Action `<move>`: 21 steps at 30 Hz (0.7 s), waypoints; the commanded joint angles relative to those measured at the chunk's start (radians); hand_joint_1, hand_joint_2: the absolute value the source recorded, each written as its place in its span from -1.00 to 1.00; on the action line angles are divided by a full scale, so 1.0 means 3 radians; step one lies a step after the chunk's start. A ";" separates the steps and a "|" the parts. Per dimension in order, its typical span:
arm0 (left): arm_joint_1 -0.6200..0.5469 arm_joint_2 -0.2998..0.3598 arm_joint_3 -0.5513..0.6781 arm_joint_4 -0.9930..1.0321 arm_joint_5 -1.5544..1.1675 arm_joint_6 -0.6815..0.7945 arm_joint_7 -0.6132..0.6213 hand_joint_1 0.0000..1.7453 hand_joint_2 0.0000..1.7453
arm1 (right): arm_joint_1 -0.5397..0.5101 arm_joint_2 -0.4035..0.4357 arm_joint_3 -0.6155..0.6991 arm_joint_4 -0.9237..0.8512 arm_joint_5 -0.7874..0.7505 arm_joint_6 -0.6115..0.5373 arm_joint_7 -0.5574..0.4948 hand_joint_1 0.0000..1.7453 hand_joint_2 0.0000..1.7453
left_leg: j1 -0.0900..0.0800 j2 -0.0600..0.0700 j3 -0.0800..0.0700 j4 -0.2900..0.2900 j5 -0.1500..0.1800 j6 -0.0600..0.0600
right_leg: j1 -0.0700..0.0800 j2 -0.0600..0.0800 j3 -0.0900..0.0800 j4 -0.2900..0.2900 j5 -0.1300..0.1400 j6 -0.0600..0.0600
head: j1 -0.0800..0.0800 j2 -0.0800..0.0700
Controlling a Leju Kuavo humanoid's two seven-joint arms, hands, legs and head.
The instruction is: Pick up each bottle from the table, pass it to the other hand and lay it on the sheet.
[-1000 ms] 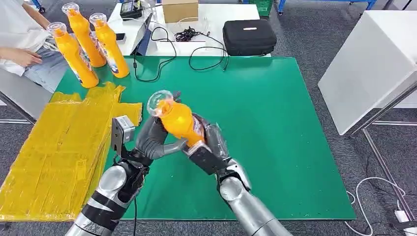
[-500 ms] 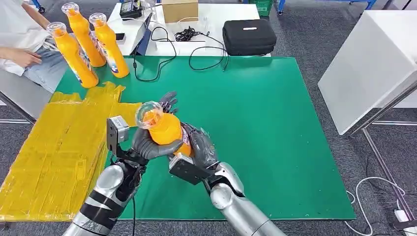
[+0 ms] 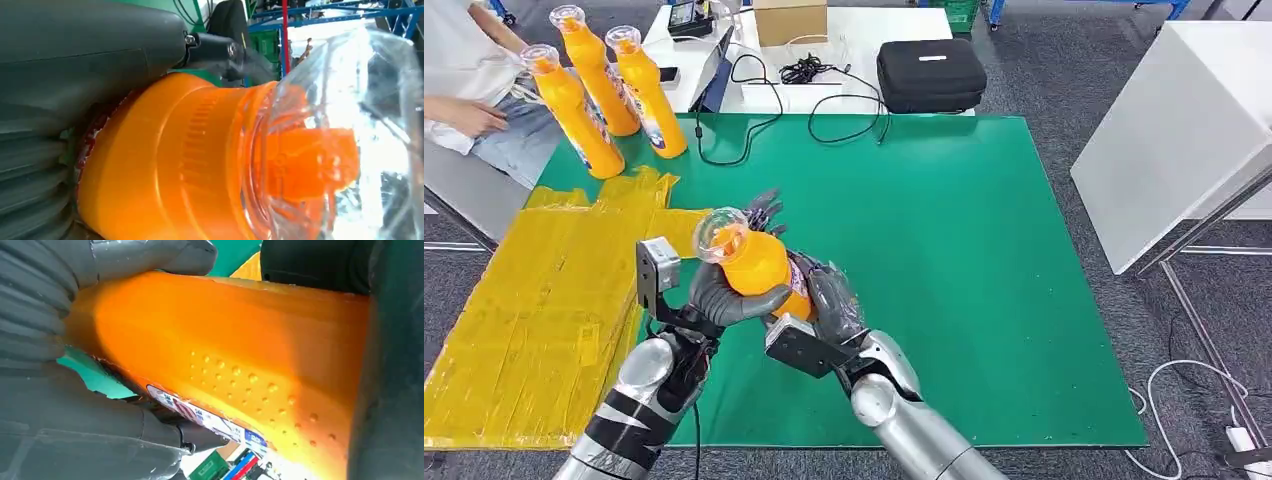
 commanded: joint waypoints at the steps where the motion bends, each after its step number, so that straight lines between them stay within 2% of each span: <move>1: -0.0168 -0.0117 0.0087 0.0253 0.0045 0.0140 0.0017 1.00 1.00 | 0.0020 -0.0017 0.0426 0.0108 0.0013 0.0004 -0.0081 1.00 1.00 | 0.0002 -0.0003 0.0011 -0.0002 -0.0003 -0.0003 | 0.0002 -0.0006 0.0012 -0.0001 -0.0005 -0.0004 | 0.0000 0.0000; 11: -0.0147 -0.0099 0.0094 0.0248 0.0065 0.0192 0.0016 1.00 1.00 | 0.0044 -0.0034 0.0369 0.0059 -0.0059 -0.0030 -0.0092 1.00 1.00 | 0.0001 -0.0002 0.0004 -0.0002 0.0000 -0.0002 | 0.0002 -0.0004 0.0005 -0.0002 -0.0001 -0.0002 | 0.0000 0.0000; 21: -0.0009 -0.0029 0.0212 0.0130 0.0124 0.0283 0.0011 1.00 1.00 | 0.0219 -0.0254 0.0166 -0.0490 -0.0175 -0.0108 -0.0069 1.00 1.00 | 0.0001 -0.0005 0.0008 -0.0002 -0.0002 -0.0002 | 0.0002 -0.0008 0.0009 -0.0002 -0.0003 -0.0003 | 0.0000 0.0000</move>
